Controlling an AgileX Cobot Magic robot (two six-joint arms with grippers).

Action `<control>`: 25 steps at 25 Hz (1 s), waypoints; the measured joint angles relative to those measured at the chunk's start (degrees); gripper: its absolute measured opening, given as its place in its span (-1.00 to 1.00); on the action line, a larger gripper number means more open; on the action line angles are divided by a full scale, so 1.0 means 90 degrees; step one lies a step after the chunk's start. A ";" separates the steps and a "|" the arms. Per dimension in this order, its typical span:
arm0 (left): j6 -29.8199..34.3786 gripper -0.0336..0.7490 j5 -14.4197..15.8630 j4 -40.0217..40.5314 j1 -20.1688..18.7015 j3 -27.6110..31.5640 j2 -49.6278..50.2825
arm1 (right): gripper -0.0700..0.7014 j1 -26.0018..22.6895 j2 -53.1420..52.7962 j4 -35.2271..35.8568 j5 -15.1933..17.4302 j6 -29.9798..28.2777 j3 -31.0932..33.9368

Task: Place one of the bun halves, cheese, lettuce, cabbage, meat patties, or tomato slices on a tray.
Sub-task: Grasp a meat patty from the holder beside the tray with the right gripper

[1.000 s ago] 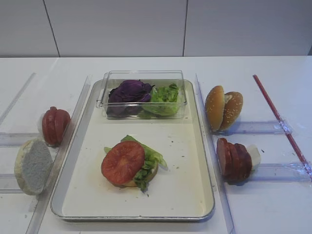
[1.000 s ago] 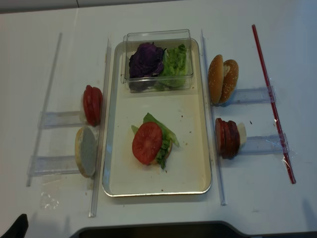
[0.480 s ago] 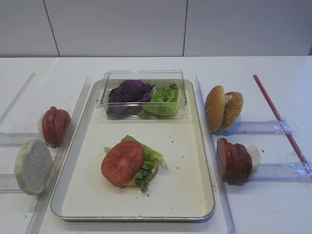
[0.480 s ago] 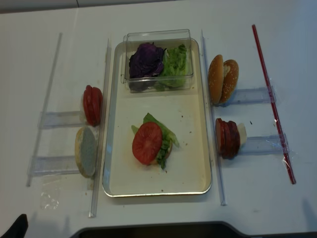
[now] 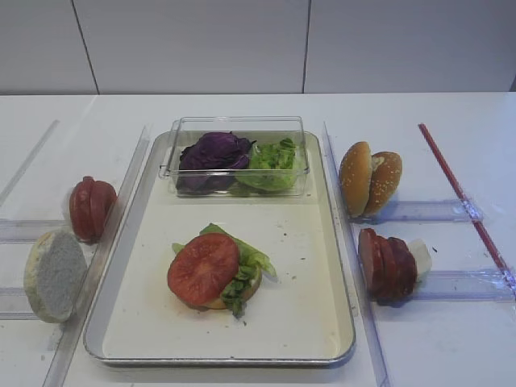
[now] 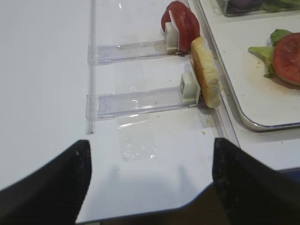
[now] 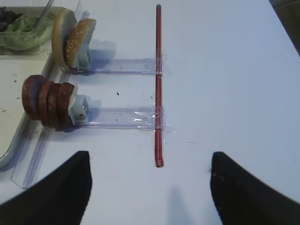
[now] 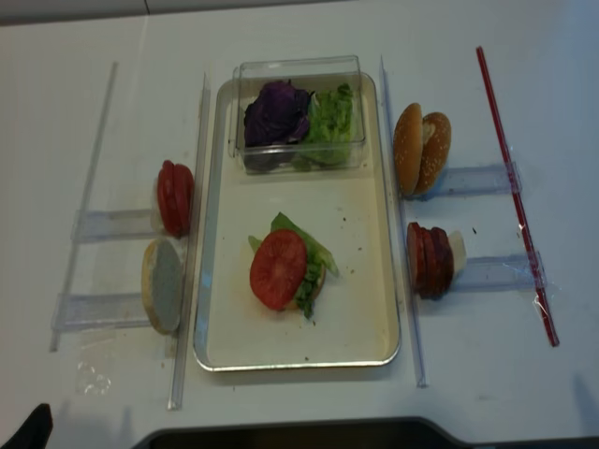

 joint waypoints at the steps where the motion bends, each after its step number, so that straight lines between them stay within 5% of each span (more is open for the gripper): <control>1: 0.0000 0.45 0.0000 0.0000 0.0000 0.0000 0.0000 | 0.64 0.0000 0.0045 0.0000 0.0000 -0.0077 -0.0090; 10: -0.0025 0.45 0.0000 0.0034 0.0000 0.0000 0.0000 | 0.62 0.0000 0.1633 0.0163 -0.0074 -0.0231 -0.1120; 20: -0.0025 0.45 0.0000 0.0034 0.0000 0.0000 0.0000 | 0.47 0.0000 0.3426 0.0753 0.0850 -0.0140 -0.2415; 25: -0.0025 0.45 0.0000 0.0034 0.0000 0.0000 0.0000 | 0.47 0.0000 0.4392 0.1547 0.0881 -0.0061 -0.3008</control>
